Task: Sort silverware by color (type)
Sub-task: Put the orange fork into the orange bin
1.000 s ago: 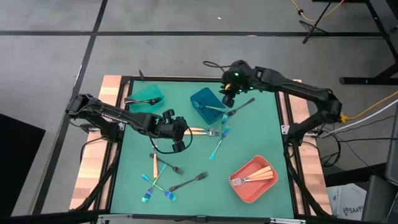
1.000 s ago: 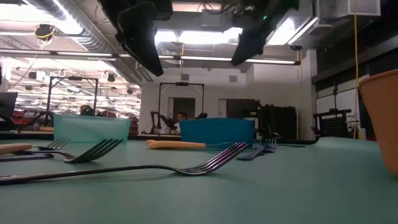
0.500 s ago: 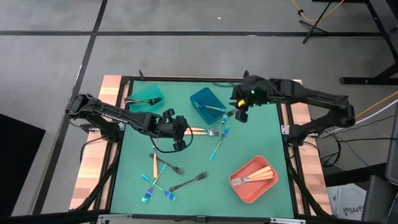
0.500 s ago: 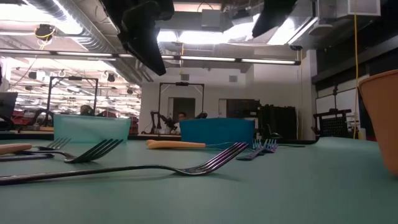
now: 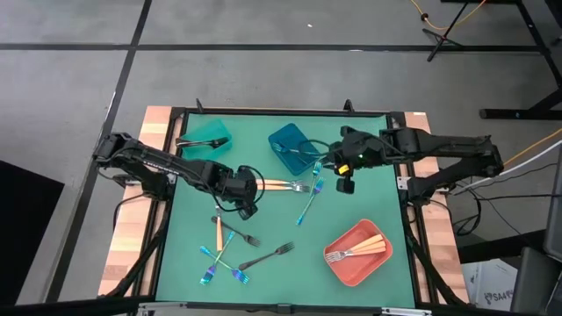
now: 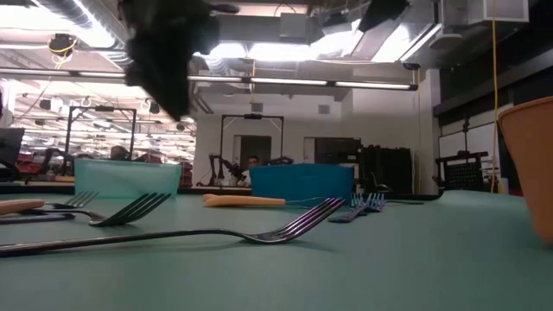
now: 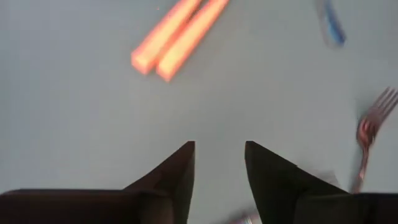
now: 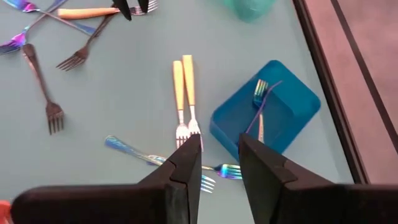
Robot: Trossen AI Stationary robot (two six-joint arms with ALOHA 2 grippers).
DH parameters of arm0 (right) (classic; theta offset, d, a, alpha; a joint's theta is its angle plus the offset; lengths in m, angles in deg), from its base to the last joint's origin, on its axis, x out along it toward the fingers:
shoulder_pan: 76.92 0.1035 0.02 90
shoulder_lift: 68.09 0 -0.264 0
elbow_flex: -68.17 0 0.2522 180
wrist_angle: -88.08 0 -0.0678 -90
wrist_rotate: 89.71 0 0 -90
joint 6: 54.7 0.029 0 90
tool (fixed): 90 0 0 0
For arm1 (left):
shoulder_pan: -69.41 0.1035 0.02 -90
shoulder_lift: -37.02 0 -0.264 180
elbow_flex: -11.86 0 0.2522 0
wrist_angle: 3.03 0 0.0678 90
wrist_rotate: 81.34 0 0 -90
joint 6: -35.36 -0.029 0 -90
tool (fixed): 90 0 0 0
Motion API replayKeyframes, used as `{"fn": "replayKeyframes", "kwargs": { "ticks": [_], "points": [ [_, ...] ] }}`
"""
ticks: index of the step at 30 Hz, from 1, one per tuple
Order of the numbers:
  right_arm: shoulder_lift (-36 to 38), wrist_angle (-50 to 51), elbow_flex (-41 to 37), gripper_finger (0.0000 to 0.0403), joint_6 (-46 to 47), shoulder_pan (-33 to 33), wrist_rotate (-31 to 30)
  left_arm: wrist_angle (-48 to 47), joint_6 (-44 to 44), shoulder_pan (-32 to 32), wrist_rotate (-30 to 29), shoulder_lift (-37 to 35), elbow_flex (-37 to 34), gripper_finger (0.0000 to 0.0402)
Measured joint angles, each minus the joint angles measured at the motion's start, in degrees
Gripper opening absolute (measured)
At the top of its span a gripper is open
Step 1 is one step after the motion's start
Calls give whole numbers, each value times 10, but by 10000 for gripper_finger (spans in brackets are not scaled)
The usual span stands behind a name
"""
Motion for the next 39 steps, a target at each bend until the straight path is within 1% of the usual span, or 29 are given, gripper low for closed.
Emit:
{"fn": "replayKeyframes", "kwargs": {
  "ticks": [4, 6, 13, 20, 29, 34, 39],
  "points": [
    [0, 3, 0, 97, 0, 14, 0, -41, 82, -19, 59, 0, 0, 152],
    [0, 4, 0, 97, 0, 18, 0, -50, 132, -35, 72, 0, 0, 153],
    [0, 7, 0, 97, 0, 21, 1, -63, 275, -105, 72, 0, 0, 149],
    [0, 7, 0, 97, 0, 21, 1, -69, 403, -171, 52, 0, 0, 148],
    [0, 8, 0, 97, 0, 21, 1, -90, 519, -223, 51, 22, 0, 148],
    [0, 8, 0, 97, 0, 21, 2, -93, 549, -236, 53, 65, 0, 148],
    [0, 8, 0, 97, 0, 21, 2, -91, 569, -236, 55, 121, 0, 148]
  ]
}}
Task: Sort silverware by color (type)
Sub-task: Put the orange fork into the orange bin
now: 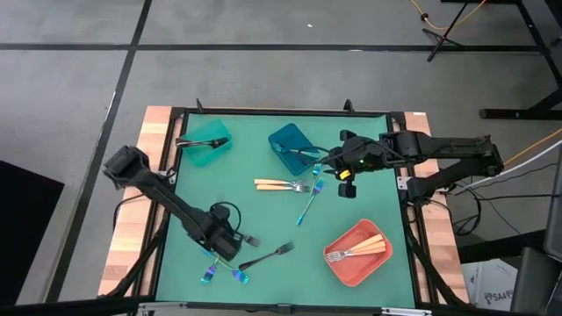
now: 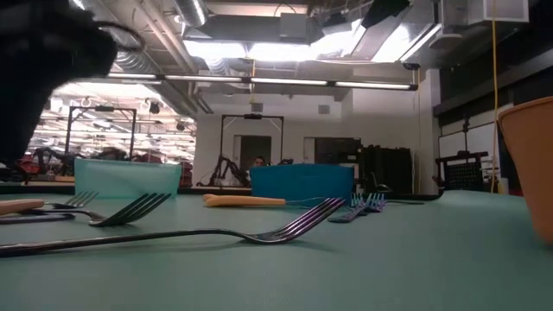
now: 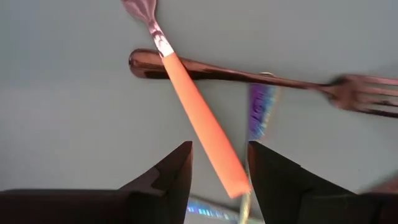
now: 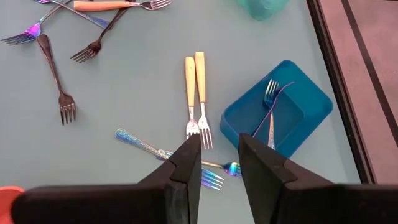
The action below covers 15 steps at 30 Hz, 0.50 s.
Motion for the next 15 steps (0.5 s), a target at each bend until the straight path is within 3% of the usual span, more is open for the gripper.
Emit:
{"fn": "replayKeyframes", "kwargs": {
  "ticks": [15],
  "points": [
    [0, 1, 0, 97, 0, 0, 0, 17, 2, 0, 2, 85, 0, 148]
  ]
}}
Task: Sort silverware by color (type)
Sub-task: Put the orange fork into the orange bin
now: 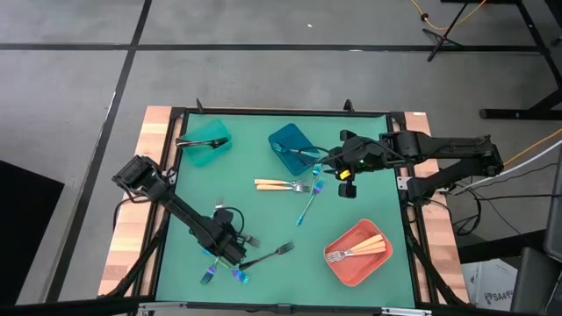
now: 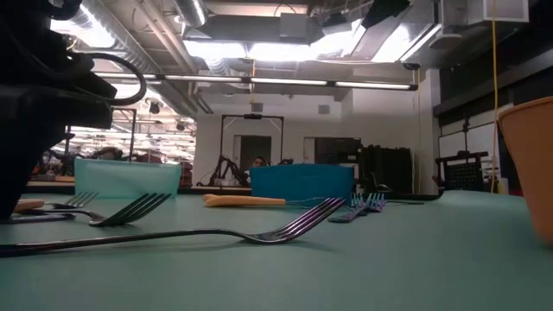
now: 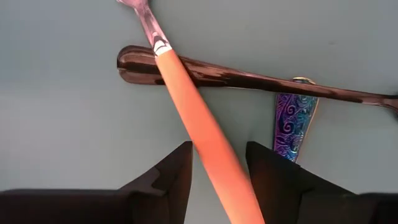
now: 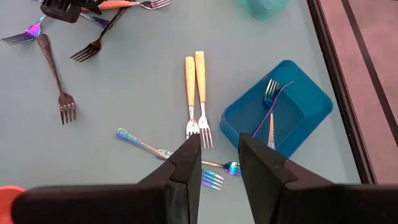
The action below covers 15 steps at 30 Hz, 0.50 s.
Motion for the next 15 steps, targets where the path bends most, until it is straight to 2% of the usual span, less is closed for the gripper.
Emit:
{"fn": "replayKeyframes", "kwargs": {
  "ticks": [8, 15],
  "points": [
    [0, 0, 0, 97, 0, 0, 0, 0, -1, 0, -4, 2, 1, 143],
    [0, 47, 0, 97, 23, 0, 0, 2, 0, 0, -5, 3, 1, 107]
  ]
}}
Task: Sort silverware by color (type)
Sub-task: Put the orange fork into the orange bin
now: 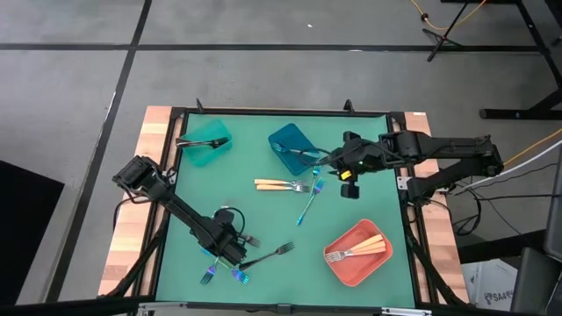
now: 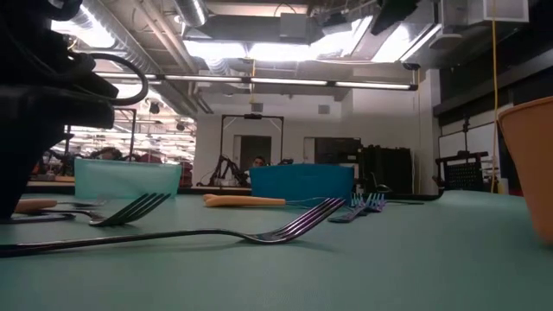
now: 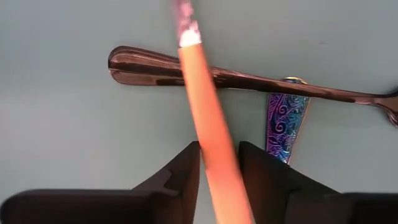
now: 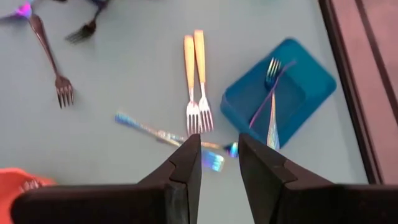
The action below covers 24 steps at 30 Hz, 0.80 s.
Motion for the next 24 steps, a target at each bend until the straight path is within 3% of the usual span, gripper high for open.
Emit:
{"fn": "replayKeyframes", "kwargs": {
  "ticks": [4, 10, 19, 24],
  "points": [
    [10, 19, -4, 97, 22, 15, -15, 0, 0, 0, -1, 0, 0, 85],
    [63, 14, -81, 97, 71, 67, -44, 0, 13, 0, -1, 0, 0, 71],
    [153, -106, -235, 97, 158, 104, -60, -1, 13, 0, -7, -9, -3, 68],
    [174, -180, -311, 97, 202, 104, -61, -3, 14, 1, -43, -34, -3, 67]
  ]
}}
